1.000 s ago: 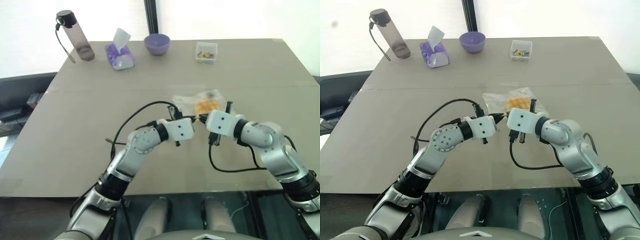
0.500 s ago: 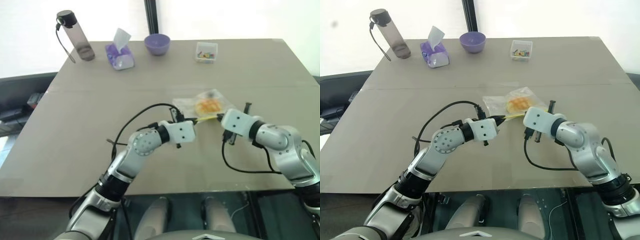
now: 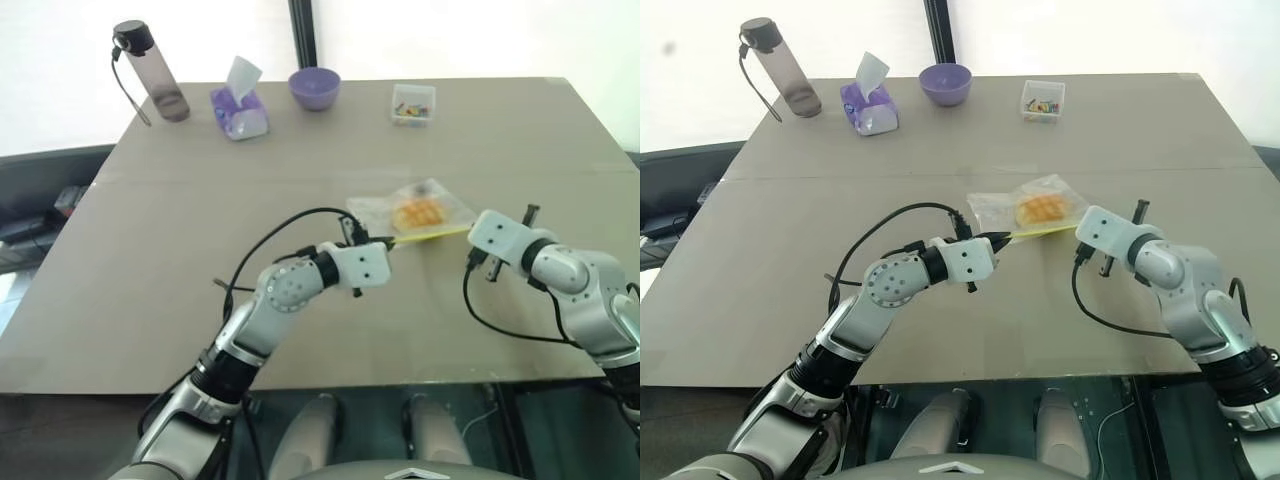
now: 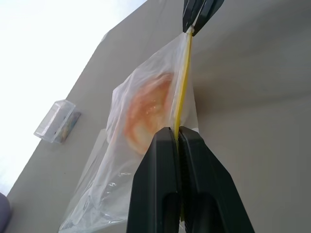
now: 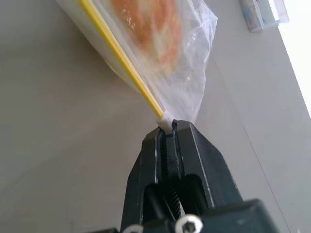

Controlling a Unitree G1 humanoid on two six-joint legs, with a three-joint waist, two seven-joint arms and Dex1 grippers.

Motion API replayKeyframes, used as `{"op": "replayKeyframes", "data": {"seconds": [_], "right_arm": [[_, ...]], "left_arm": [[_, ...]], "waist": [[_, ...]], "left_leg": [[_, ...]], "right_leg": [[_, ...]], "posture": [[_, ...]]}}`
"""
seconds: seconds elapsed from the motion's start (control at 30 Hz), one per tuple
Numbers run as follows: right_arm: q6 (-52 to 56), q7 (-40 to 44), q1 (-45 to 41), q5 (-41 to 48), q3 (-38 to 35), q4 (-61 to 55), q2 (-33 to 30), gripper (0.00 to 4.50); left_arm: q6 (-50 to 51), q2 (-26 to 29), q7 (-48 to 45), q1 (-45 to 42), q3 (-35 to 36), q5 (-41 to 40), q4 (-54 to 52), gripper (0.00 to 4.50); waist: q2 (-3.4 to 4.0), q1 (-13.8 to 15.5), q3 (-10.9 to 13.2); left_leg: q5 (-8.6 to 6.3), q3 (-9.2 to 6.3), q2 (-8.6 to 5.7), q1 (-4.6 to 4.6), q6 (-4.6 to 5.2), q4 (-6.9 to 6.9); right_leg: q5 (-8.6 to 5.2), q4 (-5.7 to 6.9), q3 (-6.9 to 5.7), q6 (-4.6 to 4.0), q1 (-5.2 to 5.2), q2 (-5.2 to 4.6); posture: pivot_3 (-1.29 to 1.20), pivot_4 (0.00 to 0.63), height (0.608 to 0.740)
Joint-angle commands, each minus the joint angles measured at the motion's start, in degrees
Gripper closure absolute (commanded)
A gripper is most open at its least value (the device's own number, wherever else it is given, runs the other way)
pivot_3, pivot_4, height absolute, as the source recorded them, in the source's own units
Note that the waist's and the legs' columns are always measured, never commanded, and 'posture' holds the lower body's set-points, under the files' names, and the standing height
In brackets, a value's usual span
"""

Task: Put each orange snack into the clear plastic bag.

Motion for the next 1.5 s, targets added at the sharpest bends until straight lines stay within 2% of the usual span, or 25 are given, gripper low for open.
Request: {"op": "replayKeyframes", "data": {"seconds": [0.03, 0.3, 0.4, 0.5, 0.53, 0.63, 0.7, 0.9, 1.03, 1.1, 1.17, 1.27, 1.37, 1.5], "right_arm": [[2.8, -1.3, 0.1, -2.7, -3.2, 2.2, -2.2, 4.43], [2.4, -1.6, -0.8, -0.6, -3.6, 0.9, -0.2, 4.43], [2.1, -1.6, -1.0, 0.2, -3.8, 0.7, 0.1, 3.41], [1.1, -1.4, -0.5, 0.3, -3.7, 0.6, 0.0, 2.05], [0.9, -1.2, -0.2, 0.4, -3.7, 0.4, 0.0, 2.02], [0.5, -0.3, 0.8, 1.1, -4.0, 0.0, -0.4, 2.02], [-0.7, 1.0, 2.6, 2.9, -5.2, -0.4, -1.6, 2.02], [5.1, 6.3, 8.8, 17.3, -17.0, -4.3, 0.1, 2.02], [7.8, 8.5, 11.7, 23.6, -20.0, -5.8, 1.4, 2.02], [12.1, 9.0, 11.9, 29.0, -23.6, -6.6, 3.3, 2.02], [14.7, 14.0, 14.5, 37.0, -28.4, -9.2, 3.1, 2.02], [20.3, 18.4, 18.3, 48.1, -36.6, -12.1, 3.2, 2.02], [18.9, 20.7, 22.3, 55.2, -44.3, -12.2, 4.4, 2.02], [15.4, 26.6, 27.8, 58.8, -48.7, -8.7, 1.6, 2.02]], "left_arm": [[-0.4, 1.0, 0.9, 0.5, 2.3, 0.0, -2.0, 4.50], [-0.7, 0.7, 1.6, 0.2, 2.8, -0.6, -1.5, 4.50], [-1.1, 0.4, 2.2, -0.3, 3.3, -1.0, -1.1, 4.50], [-1.8, 0.4, 2.3, 0.1, 3.3, -0.7, -0.8, 3.50], [-1.9, 0.5, 2.2, 0.3, 3.2, -0.6, -0.7, 2.97], [-1.9, 0.7, 2.1, 0.9, 3.1, -0.4, -0.8, 1.77], [-0.7, 0.7, 1.9, 2.0, 3.5, -0.8, -1.3, 1.77], [2.3, 3.6, 0.8, 7.4, 9.7, -6.1, -4.0, 1.77], [5.6, 3.0, 1.5, 9.9, 13.7, -10.2, -4.1, 1.77], [10.4, 0.9, -0.1, 11.4, 17.1, -18.0, -6.7, 1.77], [18.3, -0.2, -2.8, 13.4, 21.4, -28.2, -10.7, 1.77], [28.7, 2.0, -5.3, 17.2, 26.8, -38.3, -16.0, 1.77], [36.8, 5.6, -6.9, 21.6, 31.5, -46.3, -20.2, 1.77], [40.2, 9.4, -7.4, 26.2, 34.2, -50.1, -24.2, 1.77]], "waist": [[0.00, 0.0, 0.0], [0.00, 0.0, 0.0], [0.00, 0.0, 0.0], [0.00, 0.0, 0.0], [0.00, 0.0, 0.0], [0.00, 0.0, 0.0], [0.00, 0.0, 0.0], [0.00, -0.1, 0.0], [0.02, 0.0, 0.0], [0.01, 0.0, 0.0], [0.02, 0.0, 0.0], [0.02, 0.0, 0.0], [0.03, -0.1, 0.0], [0.02, 0.1, 0.0]], "left_leg": [[0.00, 0.00, 0.00, 0.00, 0.00, 0.00], [0.00, 0.00, 0.01, 0.00, 0.00, 0.00], [0.00, -0.01, 0.01, 0.00, 0.00, 0.00], [0.00, -0.01, 0.01, 0.00, 0.00, 0.00], [0.00, 0.00, 0.01, 0.00, 0.00, 0.00], [0.00, 0.00, 0.01, 0.00, -0.01, 0.00], [0.00, -0.01, 0.00, 0.00, -0.01, -0.01], [-0.02, -0.02, 0.07, 0.00, 0.03, -0.01], [-0.02, -0.05, 0.10, 0.04, 0.03, -0.01], [-0.02, -0.04, 0.10, 0.03, 0.03, -0.01], [-0.02, -0.05, 0.13, 0.02, 0.03, -0.01], [-0.03, -0.12, 0.13, -0.03, 0.04, -0.01], [-0.03, -0.10, 0.15, 0.00, 0.05, -0.06], [-0.04, -0.07, 0.16, 0.08, 0.05, -0.04]], "right_leg": [[0.00, 0.00, 0.00, 0.00, 0.00, 0.00], [0.00, 0.00, 0.00, 0.00, 0.00, 0.00], [0.00, 0.00, 0.00, 0.00, 0.00, 0.00], [0.00, -0.01, 0.00, 0.00, 0.00, 0.00], [0.00, -0.01, 0.00, 0.00, 0.00, 0.00], [0.00, -0.01, 0.00, 0.00, 0.00, 0.00], [0.00, -0.02, 0.00, 0.00, 0.00, 0.00], [0.00, -0.02, 0.02, 0.00, 0.00, 0.00], [0.00, -0.01, 0.00, 0.00, 0.04, 0.00], [0.00, -0.01, 0.00, 0.00, 0.04, -0.01], [0.00, -0.01, 0.01, 0.00, 0.04, -0.03], [-0.01, -0.03, -0.05, 0.00, 0.02, -0.05], [-0.01, -0.03, -0.04, -0.01, 0.03, -0.03], [-0.02, -0.06, -0.04, 0.00, 0.13, -0.04]], "posture": [[0.00, 0.150, 0.740], [0.00, 0.150, 0.740], [0.00, 0.150, 0.740], [0.00, 0.150, 0.740], [0.00, 0.150, 0.740], [0.00, 0.150, 0.740], [0.00, 0.150, 0.740], [0.00, 0.150, 0.740], [0.00, 0.150, 0.740], [0.00, 0.150, 0.740], [0.00, 0.150, 0.740], [0.00, 0.150, 0.740], [0.00, 0.150, 0.740], [0.00, 0.150, 0.740]]}}
